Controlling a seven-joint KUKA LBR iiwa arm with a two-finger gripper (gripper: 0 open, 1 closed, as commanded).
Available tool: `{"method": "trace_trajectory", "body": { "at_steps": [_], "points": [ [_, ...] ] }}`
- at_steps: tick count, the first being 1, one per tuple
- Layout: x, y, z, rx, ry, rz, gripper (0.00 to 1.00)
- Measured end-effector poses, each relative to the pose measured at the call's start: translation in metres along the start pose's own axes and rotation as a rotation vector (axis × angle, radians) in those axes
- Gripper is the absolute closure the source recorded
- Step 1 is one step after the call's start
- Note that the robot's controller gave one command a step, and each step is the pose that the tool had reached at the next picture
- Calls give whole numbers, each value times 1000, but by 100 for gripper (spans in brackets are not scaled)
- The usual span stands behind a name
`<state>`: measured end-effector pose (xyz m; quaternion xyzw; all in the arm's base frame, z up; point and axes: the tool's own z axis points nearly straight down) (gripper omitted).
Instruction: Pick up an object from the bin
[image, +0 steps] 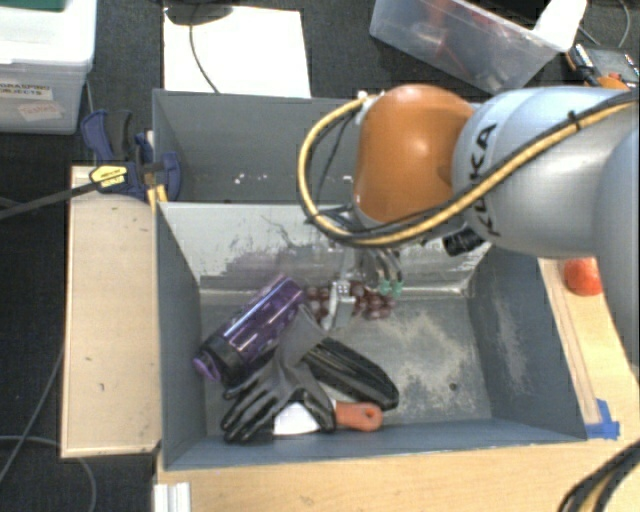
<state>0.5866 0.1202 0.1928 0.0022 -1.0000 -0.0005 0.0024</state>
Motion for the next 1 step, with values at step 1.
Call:
{"method": "trace_trajectory", "body": {
  "at_steps": [1],
  "points": [
    [-1, -1, -5, -1, -8, 5, 0]
  ]
}}
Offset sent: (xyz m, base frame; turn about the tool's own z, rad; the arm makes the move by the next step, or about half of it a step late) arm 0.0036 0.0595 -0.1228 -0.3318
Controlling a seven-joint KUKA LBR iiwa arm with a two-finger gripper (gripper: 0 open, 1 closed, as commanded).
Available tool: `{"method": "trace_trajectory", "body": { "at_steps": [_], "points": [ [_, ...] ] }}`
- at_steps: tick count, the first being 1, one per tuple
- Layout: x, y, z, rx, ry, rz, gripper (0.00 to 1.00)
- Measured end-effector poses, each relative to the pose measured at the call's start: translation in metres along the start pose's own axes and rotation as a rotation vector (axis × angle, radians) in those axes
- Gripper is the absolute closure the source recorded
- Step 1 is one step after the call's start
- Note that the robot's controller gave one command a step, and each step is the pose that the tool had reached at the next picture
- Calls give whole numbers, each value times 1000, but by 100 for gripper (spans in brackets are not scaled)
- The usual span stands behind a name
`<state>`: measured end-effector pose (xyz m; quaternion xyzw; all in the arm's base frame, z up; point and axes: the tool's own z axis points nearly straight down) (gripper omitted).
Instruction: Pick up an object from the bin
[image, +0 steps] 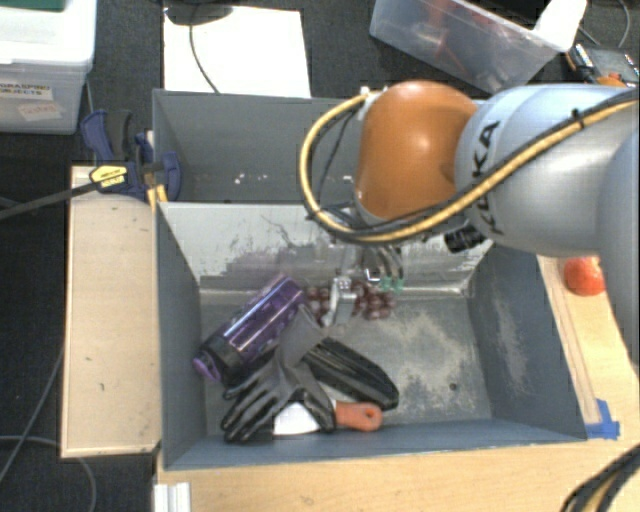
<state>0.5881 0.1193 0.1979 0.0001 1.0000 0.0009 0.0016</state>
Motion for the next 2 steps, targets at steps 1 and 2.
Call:
{"method": "trace_trajectory", "body": {
  "at_steps": [1, 2],
  "points": [
    [-8, 56, 106, -4, -20, -300, 0],
    [-5, 66, 37, -2, -4, -261, 0]
  ]
}}
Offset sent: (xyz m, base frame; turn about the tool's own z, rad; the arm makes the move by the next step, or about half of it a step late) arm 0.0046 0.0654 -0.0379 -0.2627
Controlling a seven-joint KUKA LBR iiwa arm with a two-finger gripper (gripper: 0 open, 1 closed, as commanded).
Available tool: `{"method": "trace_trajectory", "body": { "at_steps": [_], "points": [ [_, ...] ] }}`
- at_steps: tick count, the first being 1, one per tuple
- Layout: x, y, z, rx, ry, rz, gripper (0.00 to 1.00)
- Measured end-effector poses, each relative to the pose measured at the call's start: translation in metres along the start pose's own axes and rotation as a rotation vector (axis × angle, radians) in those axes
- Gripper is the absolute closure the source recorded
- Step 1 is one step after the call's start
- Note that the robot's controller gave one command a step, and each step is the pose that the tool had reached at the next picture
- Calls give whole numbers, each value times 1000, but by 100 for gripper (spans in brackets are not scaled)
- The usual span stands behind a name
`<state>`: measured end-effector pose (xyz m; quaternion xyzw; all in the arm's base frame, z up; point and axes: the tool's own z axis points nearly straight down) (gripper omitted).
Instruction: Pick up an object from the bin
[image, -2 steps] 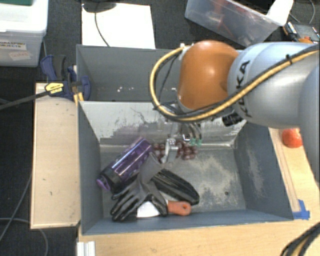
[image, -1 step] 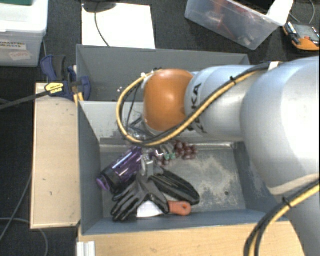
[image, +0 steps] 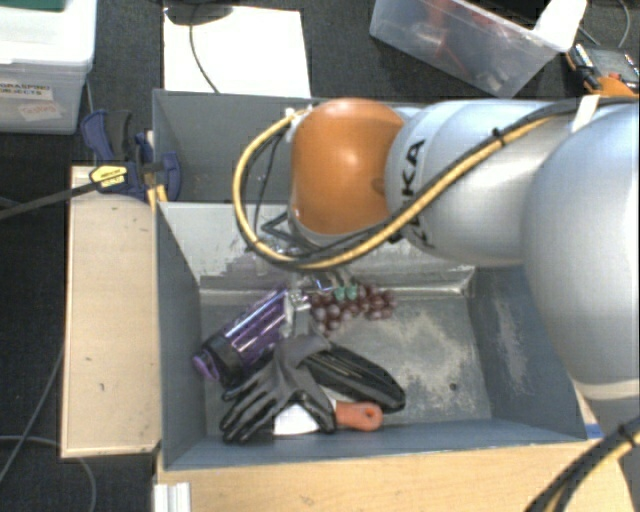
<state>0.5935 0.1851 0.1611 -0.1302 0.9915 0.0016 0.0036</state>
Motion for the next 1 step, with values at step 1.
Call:
{"method": "trace_trajectory", "body": {
  "at_steps": [1],
  "points": [
    [7, -12, 60, -1, -6, -281, 0]
  ]
}}
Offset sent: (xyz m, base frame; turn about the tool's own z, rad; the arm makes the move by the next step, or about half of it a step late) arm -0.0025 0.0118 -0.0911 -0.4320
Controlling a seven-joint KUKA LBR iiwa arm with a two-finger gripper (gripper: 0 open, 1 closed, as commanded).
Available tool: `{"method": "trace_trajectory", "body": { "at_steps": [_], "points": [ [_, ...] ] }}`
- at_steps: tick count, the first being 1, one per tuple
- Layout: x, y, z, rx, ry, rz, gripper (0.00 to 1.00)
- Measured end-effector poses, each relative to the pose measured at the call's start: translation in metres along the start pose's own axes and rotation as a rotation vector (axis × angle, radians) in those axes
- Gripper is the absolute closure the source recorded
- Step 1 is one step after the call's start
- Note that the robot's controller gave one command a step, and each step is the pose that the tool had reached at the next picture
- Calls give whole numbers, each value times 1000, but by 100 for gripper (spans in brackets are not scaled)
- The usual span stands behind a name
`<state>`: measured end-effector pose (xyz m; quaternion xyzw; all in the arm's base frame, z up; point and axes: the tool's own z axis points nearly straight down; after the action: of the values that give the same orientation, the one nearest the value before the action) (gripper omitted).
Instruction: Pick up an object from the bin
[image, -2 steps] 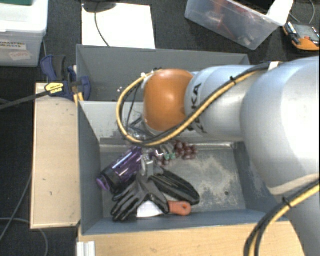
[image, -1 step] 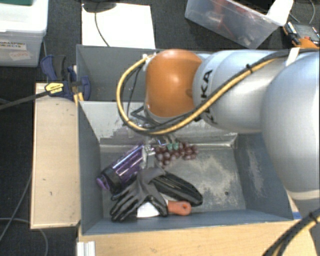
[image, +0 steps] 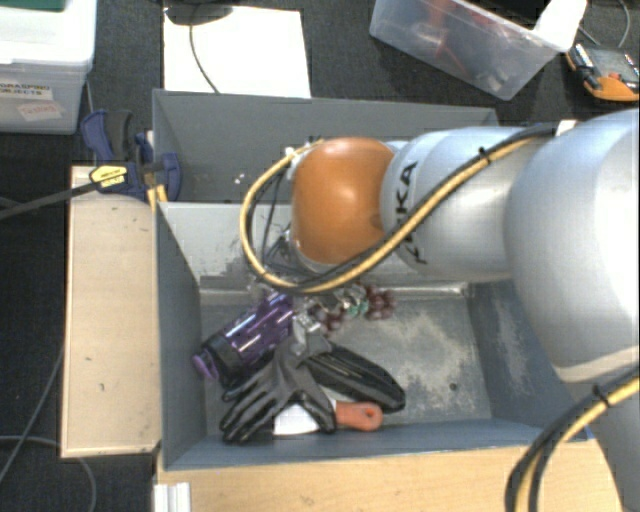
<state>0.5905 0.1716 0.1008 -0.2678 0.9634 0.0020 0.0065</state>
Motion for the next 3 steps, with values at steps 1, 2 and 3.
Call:
{"method": "trace_trajectory", "body": {
  "at_steps": [1, 2, 3],
  "points": [
    [-14, 21, 29, 1, 0, -147, 0],
    [6, -11, 29, -1, -5, -142, 100],
    [6, -11, 29, -1, -5, -142, 100]
  ]
}}
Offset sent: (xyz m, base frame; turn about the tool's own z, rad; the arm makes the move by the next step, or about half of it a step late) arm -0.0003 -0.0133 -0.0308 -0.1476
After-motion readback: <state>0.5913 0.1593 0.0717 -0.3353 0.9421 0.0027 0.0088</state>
